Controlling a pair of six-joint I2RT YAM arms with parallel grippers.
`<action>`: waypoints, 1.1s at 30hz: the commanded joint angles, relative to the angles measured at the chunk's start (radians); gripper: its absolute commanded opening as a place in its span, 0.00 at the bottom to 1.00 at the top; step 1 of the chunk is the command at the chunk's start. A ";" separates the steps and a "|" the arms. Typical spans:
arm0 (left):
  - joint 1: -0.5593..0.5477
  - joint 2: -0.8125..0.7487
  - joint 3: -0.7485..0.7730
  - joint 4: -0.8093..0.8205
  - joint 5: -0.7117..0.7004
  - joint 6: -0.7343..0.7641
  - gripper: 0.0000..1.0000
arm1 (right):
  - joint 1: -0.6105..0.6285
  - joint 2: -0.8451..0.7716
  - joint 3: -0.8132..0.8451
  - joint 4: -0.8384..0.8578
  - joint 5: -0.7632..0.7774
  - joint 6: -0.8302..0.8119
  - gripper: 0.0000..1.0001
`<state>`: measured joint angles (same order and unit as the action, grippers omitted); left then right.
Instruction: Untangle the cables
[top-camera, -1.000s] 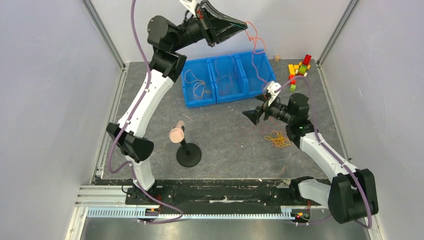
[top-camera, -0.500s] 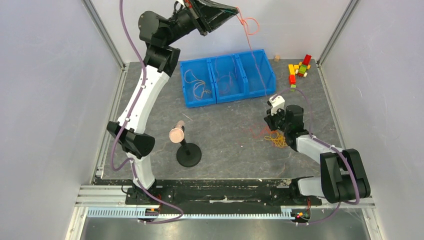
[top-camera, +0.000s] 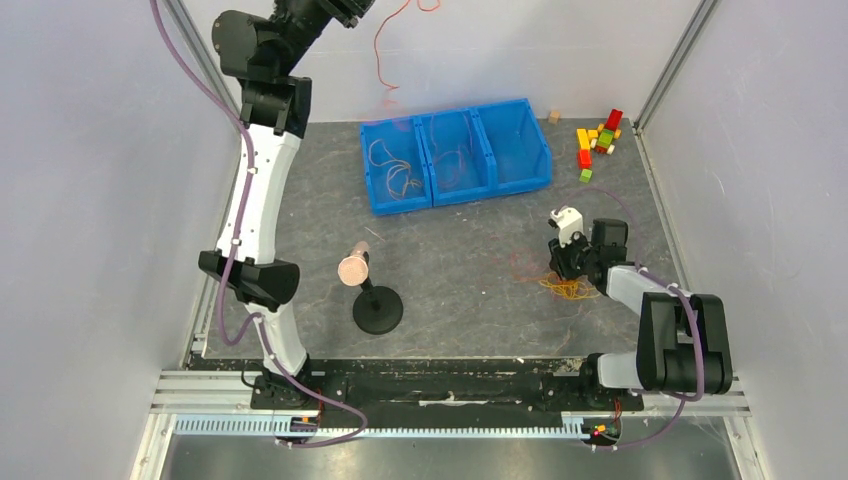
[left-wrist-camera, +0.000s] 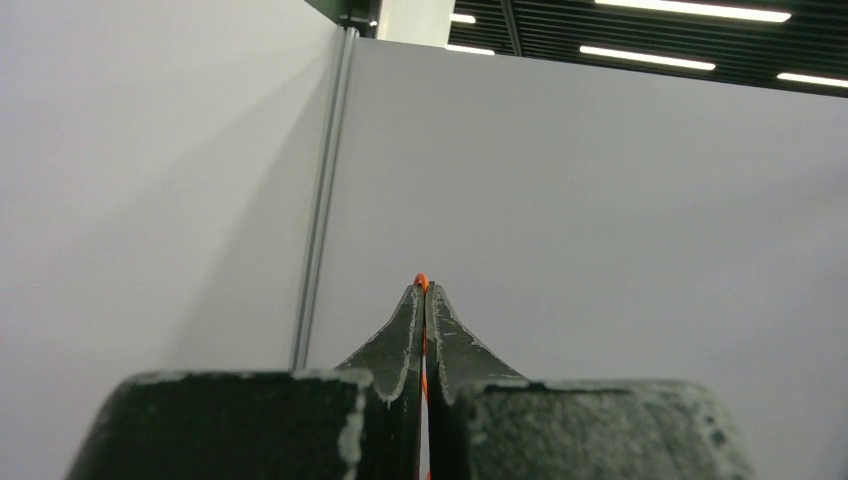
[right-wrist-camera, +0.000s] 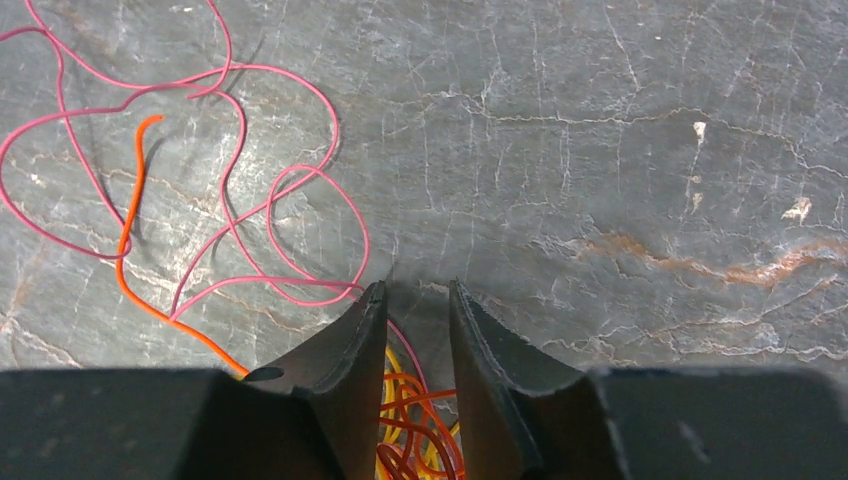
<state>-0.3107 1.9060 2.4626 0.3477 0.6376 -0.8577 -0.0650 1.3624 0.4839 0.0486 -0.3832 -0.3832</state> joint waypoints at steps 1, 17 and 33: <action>0.013 -0.025 0.022 0.016 -0.033 0.037 0.02 | -0.027 0.014 0.014 -0.129 -0.043 -0.106 0.31; -0.054 -0.094 -0.253 0.028 0.133 0.079 0.02 | -0.026 -0.109 0.642 -0.195 -0.465 0.316 0.94; -0.212 0.273 0.000 0.051 -0.066 0.416 0.02 | -0.025 -0.104 0.691 0.025 -0.363 0.509 0.98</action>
<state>-0.5133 2.0834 2.3764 0.3119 0.6941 -0.5522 -0.0891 1.2522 1.1954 0.0151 -0.8085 0.1051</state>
